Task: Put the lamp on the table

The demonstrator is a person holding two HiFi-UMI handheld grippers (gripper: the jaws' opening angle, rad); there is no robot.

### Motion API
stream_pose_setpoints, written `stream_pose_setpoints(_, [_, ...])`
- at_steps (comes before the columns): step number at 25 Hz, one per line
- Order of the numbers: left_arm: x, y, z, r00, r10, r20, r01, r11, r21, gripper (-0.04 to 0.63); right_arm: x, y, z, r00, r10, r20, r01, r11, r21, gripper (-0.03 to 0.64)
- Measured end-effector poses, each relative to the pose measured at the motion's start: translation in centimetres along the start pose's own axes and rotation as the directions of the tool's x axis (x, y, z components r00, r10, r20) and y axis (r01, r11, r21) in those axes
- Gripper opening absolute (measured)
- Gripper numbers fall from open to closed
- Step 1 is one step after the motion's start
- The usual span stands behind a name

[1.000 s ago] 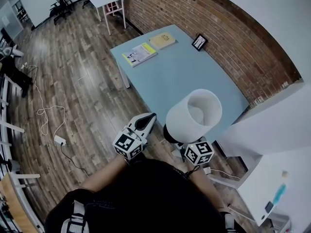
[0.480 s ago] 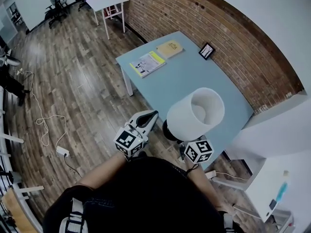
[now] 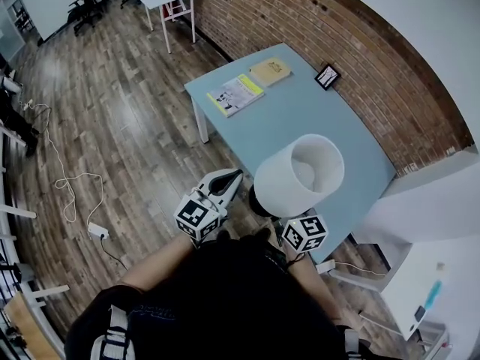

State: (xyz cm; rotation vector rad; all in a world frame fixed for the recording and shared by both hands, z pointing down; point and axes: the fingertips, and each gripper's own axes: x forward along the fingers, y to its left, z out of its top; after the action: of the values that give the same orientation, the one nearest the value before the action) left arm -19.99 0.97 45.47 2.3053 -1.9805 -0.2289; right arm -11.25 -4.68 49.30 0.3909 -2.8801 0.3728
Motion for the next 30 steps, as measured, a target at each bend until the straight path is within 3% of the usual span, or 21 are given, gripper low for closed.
stream_pose_setpoints(12, [2.8,0.8,-0.1,1.000,0.003,-0.011,-0.003,1.000,0.021,0.009,1.5,-2.5,1.2,1.000,0.017,0.022,-0.017,1.000,0.000,0.110])
stream_pose_setpoints(30, [16.1,-3.4,-0.7,1.000,0.018,-0.019,-0.017,0.999,0.044,0.009,-0.8,-15.8,4.2,0.999,0.044,0.027,-0.044,0.999,0.002,0.110])
